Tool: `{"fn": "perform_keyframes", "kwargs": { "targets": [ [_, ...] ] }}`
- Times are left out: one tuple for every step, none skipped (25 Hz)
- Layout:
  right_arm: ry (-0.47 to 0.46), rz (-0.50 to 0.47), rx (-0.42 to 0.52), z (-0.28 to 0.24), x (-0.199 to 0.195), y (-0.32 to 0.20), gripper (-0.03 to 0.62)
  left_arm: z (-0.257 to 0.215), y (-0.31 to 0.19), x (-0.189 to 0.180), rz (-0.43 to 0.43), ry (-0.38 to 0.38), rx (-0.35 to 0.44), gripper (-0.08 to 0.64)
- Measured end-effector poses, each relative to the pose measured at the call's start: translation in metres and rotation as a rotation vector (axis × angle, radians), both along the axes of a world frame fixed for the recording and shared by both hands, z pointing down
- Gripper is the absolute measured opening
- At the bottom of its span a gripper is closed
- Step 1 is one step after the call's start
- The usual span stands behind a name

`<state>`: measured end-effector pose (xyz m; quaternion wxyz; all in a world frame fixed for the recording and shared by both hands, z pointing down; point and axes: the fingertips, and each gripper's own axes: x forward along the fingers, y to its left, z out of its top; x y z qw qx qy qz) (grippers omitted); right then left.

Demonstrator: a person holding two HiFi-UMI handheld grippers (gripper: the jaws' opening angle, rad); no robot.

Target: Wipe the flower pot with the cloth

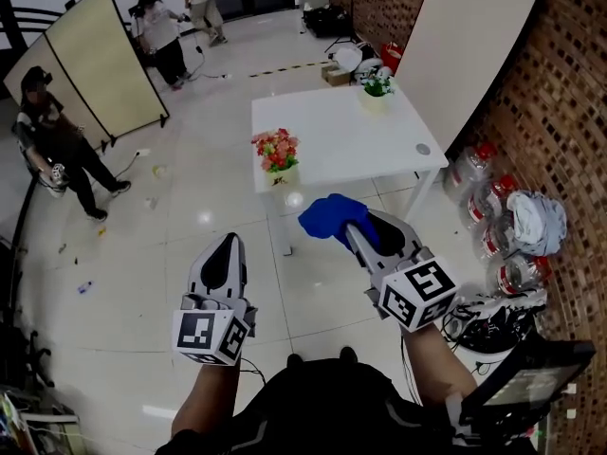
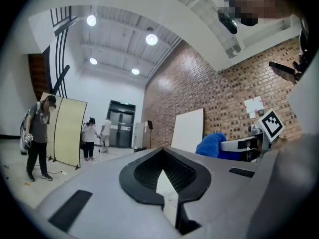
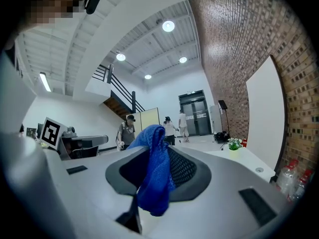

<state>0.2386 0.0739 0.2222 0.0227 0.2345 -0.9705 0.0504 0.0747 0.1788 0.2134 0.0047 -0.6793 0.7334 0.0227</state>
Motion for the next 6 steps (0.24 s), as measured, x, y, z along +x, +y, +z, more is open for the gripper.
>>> {"fn": "perform_keyframes", "kwargs": {
  "targets": [
    [0.003,0.000,0.000,0.0002,-0.0008,-0.0004,0.097,0.0002,0.0006,-0.0015,-0.002,-0.002,-0.001,0.000],
    [0.005,-0.001,-0.001,0.0007,-0.0017,-0.0008,0.097,0.0011,0.0013,-0.0029,-0.004,-0.003,-0.003,0.000],
    [0.007,-0.001,-0.002,0.0014,-0.0026,-0.0011,0.097,0.0025,0.0019,-0.0038,-0.005,-0.003,-0.006,0.000],
    [0.008,-0.002,-0.003,0.0021,-0.0031,-0.0011,0.097,0.0042,0.0024,-0.0040,-0.004,-0.002,-0.010,0.000],
    [0.008,-0.003,-0.004,0.0029,-0.0035,-0.0008,0.097,0.0060,0.0027,-0.0040,-0.003,0.001,-0.014,0.000],
    [0.009,-0.004,-0.005,0.0037,-0.0036,-0.0004,0.097,0.0079,0.0030,-0.0037,0.000,0.003,-0.018,0.000]
  ]
}}
